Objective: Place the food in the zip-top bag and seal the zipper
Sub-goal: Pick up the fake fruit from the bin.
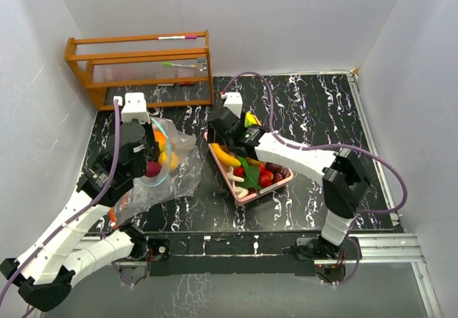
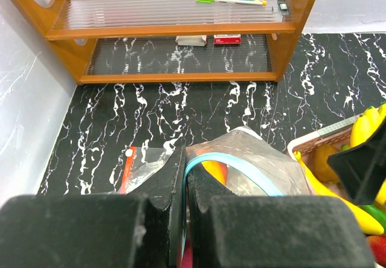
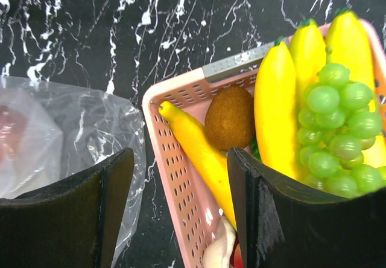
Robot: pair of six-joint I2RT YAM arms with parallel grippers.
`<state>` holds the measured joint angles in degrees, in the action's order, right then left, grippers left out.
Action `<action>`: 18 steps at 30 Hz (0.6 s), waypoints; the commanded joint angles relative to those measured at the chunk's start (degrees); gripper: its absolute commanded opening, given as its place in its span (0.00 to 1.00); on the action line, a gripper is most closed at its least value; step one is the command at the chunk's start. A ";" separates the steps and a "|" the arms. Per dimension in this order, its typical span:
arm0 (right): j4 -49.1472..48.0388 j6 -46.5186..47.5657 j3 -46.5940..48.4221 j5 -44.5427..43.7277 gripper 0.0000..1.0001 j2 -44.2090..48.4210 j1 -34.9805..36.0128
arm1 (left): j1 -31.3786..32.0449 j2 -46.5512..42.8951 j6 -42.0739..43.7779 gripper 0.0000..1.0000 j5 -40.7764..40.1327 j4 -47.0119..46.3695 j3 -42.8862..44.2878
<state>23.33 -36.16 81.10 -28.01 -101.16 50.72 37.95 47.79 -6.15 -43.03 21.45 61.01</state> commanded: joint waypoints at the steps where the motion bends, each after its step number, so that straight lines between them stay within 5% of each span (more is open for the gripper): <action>1: -1.02 4.59 0.67 -3.04 0.66 3.21 -0.18 | -0.25 0.04 -0.30 0.00 -0.15 -1.61 -0.06; 10: 4.03 16.80 9.27 -6.74 0.66 -6.12 -0.43 | -0.25 0.70 -0.58 0.00 0.62 -2.15 -0.43; 18: 3.78 18.81 10.69 -1.48 0.65 -9.25 -1.76 | -0.22 -0.02 -0.47 0.00 0.05 -2.03 -0.93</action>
<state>28.23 -19.51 88.16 -31.07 -109.56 49.78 37.95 49.15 -6.59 -42.37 21.28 60.75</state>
